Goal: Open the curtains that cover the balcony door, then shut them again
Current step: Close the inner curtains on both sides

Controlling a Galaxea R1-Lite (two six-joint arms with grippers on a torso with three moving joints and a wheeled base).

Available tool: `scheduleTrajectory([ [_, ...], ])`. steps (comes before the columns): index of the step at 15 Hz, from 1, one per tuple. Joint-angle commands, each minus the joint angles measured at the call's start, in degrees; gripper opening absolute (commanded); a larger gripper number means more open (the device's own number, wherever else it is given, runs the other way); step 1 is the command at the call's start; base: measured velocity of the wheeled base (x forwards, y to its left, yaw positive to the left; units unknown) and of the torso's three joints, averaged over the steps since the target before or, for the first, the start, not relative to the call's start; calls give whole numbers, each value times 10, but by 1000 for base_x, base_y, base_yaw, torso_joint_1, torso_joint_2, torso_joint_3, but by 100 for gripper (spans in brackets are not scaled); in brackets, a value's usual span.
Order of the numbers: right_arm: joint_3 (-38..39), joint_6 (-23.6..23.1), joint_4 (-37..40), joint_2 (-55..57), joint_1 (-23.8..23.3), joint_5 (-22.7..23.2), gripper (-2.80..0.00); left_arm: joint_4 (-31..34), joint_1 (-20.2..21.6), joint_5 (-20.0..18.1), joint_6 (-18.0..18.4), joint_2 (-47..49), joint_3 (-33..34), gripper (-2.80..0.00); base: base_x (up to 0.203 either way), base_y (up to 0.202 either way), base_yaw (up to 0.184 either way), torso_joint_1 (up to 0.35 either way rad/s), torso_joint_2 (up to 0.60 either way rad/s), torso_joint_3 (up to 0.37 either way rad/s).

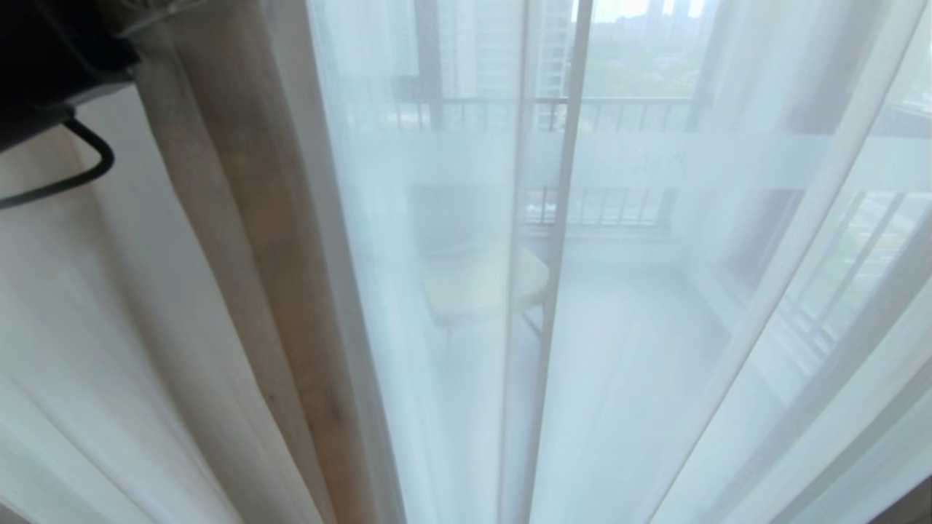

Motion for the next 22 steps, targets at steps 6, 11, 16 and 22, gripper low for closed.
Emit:
scheduleTrajectory([
  [6,0,0,0,0,0,0,-280,-7,-69,5,-3,131,-70,-280,0,0,0,0,0,0],
  [11,0,0,0,0,0,0,-280,-9,2,55,-7,134,-71,-280,0,0,0,0,0,0],
  [16,0,0,0,0,0,0,-280,-4,114,119,-1,109,-85,-280,0,0,0,0,0,0],
  [22,0,0,0,0,0,0,-280,66,254,231,37,29,-76,-280,0,0,0,0,0,0],
])
